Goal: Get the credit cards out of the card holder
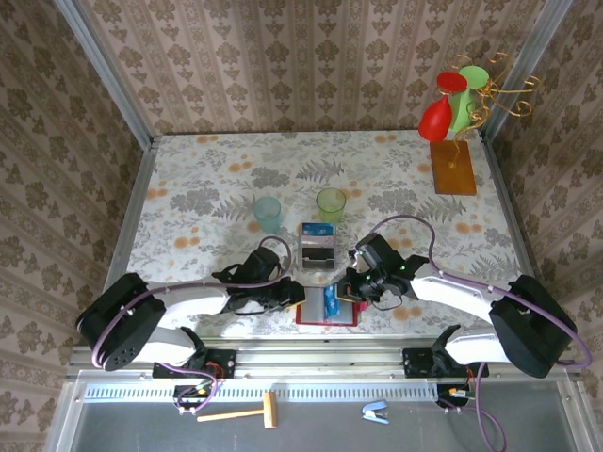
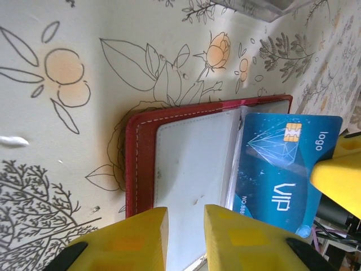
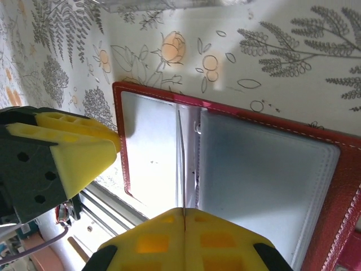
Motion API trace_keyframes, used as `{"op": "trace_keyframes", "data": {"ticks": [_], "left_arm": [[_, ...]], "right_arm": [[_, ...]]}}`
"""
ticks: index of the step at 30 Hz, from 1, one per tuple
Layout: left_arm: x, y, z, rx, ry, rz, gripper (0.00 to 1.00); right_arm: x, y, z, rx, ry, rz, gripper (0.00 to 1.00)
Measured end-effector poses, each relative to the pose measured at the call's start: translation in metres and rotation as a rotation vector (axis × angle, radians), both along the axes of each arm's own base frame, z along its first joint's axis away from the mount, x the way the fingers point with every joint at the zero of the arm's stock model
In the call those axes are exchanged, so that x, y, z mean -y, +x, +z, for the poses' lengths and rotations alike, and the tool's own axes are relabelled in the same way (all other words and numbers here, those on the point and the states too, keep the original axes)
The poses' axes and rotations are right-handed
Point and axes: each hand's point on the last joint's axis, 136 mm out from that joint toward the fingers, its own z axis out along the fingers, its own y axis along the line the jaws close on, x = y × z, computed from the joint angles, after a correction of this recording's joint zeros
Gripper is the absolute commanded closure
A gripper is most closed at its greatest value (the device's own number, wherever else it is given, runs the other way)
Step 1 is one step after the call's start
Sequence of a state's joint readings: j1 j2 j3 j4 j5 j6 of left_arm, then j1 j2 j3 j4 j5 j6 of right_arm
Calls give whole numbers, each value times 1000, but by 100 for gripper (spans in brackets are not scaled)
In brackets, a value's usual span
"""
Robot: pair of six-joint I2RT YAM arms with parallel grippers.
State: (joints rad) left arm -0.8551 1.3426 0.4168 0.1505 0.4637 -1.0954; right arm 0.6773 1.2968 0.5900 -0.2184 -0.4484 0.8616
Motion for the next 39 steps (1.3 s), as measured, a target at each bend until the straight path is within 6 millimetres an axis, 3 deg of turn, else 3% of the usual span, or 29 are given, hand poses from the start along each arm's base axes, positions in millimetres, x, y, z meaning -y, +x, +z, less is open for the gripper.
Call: {"op": "trace_keyframes", "data": {"ticks": [12, 26, 39], "left_arm": [[-13, 14, 17, 40, -20, 43, 74], [-30, 24, 27, 64, -22, 73, 72], [-41, 30, 34, 71, -23, 98, 71]], "right_arm": [[-3, 17, 51, 249, -134, 352, 100], [3, 21, 54, 356, -288, 851, 100], [-2, 37, 69, 394, -334, 1057, 100]]}}
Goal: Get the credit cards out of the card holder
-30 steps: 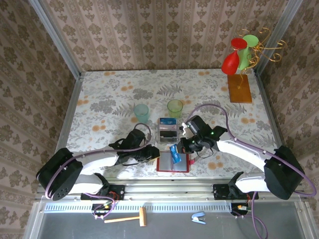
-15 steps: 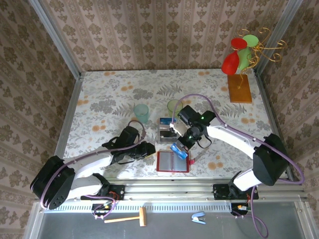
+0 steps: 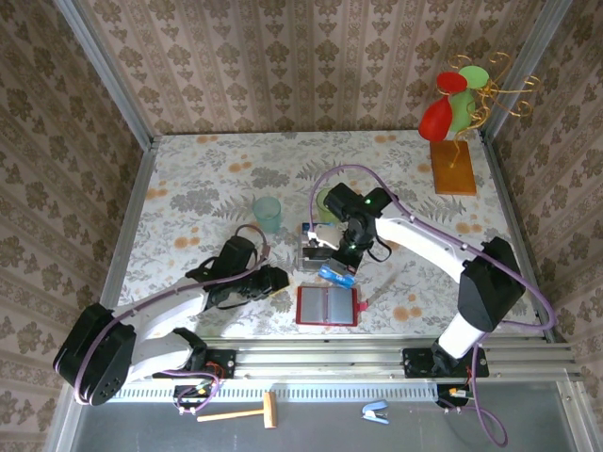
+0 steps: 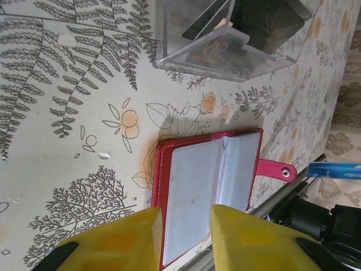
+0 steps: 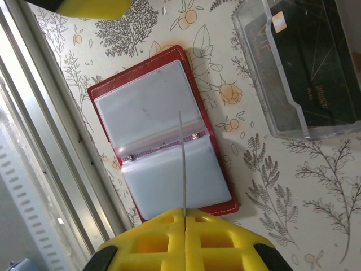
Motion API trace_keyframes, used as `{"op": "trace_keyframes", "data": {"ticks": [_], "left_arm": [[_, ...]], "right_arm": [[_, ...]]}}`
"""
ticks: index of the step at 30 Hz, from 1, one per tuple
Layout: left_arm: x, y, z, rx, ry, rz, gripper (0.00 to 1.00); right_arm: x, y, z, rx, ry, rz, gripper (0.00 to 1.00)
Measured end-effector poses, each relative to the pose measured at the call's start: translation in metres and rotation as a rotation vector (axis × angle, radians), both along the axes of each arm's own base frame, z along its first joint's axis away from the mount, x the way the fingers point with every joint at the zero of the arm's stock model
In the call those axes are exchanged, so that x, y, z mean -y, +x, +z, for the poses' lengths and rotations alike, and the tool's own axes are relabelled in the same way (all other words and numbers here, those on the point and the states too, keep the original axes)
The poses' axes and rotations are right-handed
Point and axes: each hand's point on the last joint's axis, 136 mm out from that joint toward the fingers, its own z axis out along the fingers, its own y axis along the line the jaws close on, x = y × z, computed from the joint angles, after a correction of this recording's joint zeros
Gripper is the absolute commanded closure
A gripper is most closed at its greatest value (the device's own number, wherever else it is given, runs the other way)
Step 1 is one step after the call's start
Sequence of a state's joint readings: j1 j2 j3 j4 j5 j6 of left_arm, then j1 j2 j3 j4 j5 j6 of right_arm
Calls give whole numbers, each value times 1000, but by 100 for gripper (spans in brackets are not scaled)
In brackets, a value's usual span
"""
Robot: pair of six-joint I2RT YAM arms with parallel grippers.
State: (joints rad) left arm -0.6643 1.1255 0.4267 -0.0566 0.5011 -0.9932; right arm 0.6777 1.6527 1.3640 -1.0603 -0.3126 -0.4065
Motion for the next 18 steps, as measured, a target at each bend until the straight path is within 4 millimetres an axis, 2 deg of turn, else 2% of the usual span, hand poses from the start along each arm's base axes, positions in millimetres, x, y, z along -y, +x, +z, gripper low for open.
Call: {"op": "trace_keyframes", "data": {"ticks": [9, 18], "left_arm": [[-9, 10, 4, 8, 3, 36, 70], [-17, 22, 13, 19, -1, 65, 70]], "right_arm": [[-8, 18, 16, 39, -13, 84, 100], [-13, 52, 27, 71, -31, 133, 100]]}}
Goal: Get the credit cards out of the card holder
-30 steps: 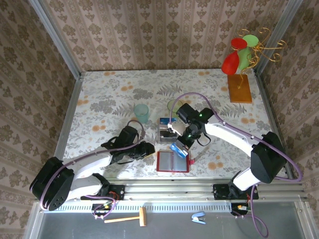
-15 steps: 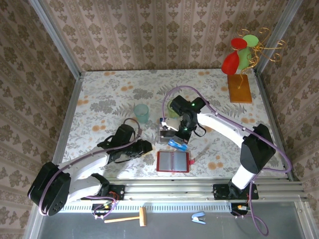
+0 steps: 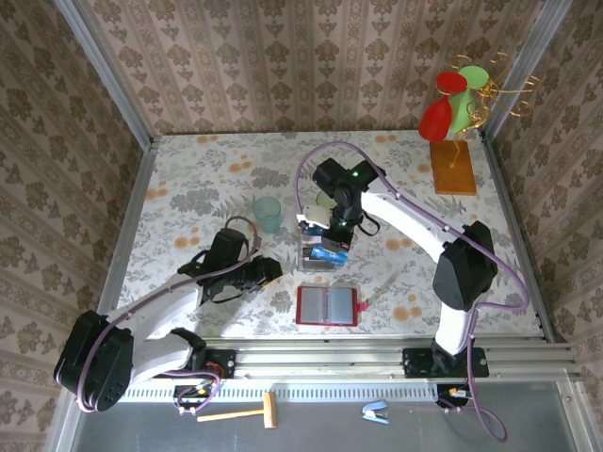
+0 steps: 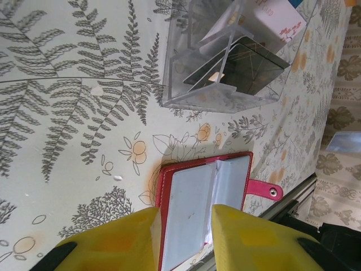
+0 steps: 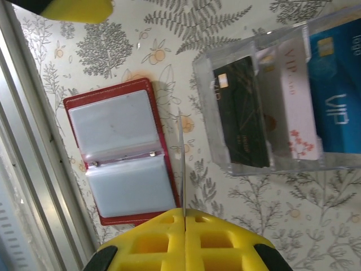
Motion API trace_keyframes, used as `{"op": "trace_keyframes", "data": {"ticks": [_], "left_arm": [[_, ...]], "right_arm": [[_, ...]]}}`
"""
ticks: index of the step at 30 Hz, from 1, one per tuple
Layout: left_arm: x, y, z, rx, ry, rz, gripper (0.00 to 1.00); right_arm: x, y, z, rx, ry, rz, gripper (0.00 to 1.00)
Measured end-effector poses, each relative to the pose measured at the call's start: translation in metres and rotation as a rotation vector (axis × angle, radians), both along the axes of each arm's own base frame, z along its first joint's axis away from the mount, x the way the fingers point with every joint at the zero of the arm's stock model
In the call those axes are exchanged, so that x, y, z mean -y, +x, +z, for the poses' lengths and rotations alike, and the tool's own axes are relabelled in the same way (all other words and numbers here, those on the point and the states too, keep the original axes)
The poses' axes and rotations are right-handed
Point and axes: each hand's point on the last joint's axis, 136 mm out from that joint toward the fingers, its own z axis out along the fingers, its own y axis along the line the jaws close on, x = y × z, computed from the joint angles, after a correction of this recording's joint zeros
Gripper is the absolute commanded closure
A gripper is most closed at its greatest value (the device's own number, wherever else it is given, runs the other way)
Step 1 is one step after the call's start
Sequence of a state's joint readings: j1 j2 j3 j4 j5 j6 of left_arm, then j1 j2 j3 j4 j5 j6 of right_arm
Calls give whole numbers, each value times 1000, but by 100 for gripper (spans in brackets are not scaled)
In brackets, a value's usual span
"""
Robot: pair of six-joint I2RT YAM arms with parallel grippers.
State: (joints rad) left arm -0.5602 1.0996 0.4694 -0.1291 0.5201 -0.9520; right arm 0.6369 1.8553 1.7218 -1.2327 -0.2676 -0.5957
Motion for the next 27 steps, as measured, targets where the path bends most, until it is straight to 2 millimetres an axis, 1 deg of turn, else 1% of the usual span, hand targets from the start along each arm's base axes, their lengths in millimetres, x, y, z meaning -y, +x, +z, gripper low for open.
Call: {"op": "trace_keyframes", "data": {"ticks": [6, 11, 17, 23, 27], "left_arm": [[-10, 3, 5, 5, -2, 32, 70], [-17, 1, 9, 7, 0, 48, 69], [-23, -2, 9, -5, 7, 62, 69], [-24, -4, 7, -18, 14, 63, 69], [-25, -5, 6, -23, 17, 64, 69]], "right_arm": [[-7, 24, 2, 6, -12, 38, 100], [-15, 42, 2, 8, -16, 70, 100], [-16, 60, 1, 8, -20, 88, 100], [-16, 76, -10, -9, -32, 102, 100], [-14, 83, -18, -23, -42, 106, 100]]}}
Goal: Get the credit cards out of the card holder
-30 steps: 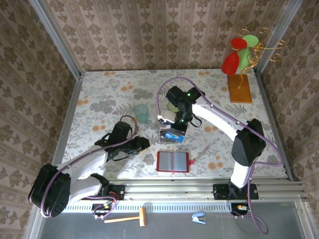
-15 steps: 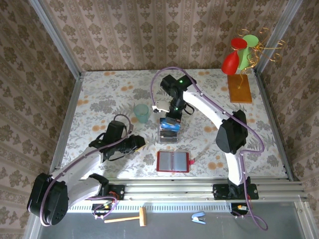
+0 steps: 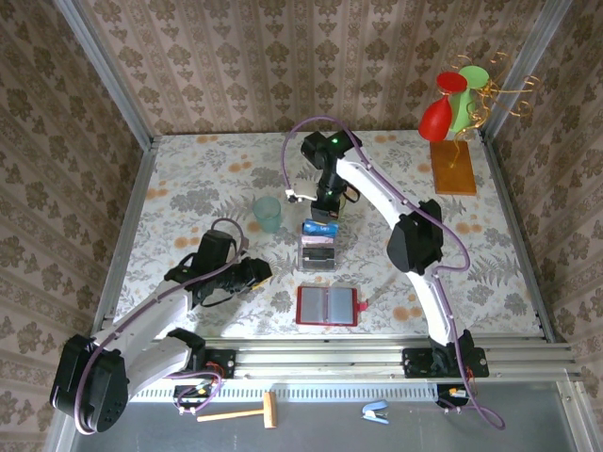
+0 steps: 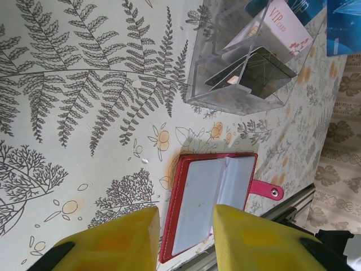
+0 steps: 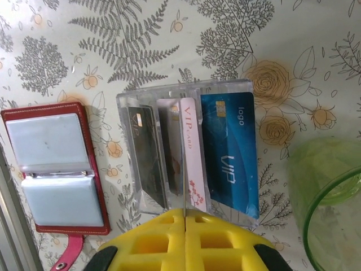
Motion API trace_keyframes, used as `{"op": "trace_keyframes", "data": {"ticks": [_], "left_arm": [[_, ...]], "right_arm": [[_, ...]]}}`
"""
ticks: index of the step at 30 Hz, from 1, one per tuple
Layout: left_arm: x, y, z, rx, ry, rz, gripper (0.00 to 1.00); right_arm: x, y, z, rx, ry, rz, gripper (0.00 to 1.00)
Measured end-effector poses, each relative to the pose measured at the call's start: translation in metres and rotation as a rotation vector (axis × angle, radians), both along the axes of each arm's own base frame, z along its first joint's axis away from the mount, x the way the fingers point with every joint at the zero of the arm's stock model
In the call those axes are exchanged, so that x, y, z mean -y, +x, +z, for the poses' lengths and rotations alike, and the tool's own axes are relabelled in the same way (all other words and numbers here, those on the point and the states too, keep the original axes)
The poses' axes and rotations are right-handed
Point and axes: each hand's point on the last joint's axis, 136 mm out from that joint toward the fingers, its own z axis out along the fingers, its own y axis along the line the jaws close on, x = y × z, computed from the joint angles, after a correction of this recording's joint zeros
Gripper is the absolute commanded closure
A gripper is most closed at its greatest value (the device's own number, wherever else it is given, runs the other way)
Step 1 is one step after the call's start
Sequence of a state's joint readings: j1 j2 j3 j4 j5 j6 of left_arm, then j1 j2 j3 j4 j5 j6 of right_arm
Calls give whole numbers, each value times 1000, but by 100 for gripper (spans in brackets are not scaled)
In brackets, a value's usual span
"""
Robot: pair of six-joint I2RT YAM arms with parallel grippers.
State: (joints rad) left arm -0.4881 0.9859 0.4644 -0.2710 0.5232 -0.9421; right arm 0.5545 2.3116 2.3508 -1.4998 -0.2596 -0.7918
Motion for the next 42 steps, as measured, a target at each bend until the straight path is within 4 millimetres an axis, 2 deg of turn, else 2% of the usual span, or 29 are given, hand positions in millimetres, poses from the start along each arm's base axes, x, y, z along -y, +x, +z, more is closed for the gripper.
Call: {"op": "trace_keyframes", "data": {"ticks": [11, 21, 27, 28, 33, 42], "left_arm": [[-5, -4, -1, -22, 14, 24, 68], [-6, -3, 1, -16, 13, 37, 68], [-6, -3, 1, -17, 13, 37, 68], [-6, -3, 1, -17, 13, 37, 68], [-6, -3, 0, -21, 16, 37, 68], [-11, -1, -6, -40, 30, 51, 67]], "right_arm": [[0, 22, -7, 30, 4, 28, 100], [1, 22, -17, 11, -11, 50, 100], [-1, 20, -33, -28, -21, 50, 100], [-1, 19, -35, -38, -20, 50, 99], [-3, 17, -38, -56, -13, 48, 83], [-4, 17, -38, -59, -6, 48, 79]]}}
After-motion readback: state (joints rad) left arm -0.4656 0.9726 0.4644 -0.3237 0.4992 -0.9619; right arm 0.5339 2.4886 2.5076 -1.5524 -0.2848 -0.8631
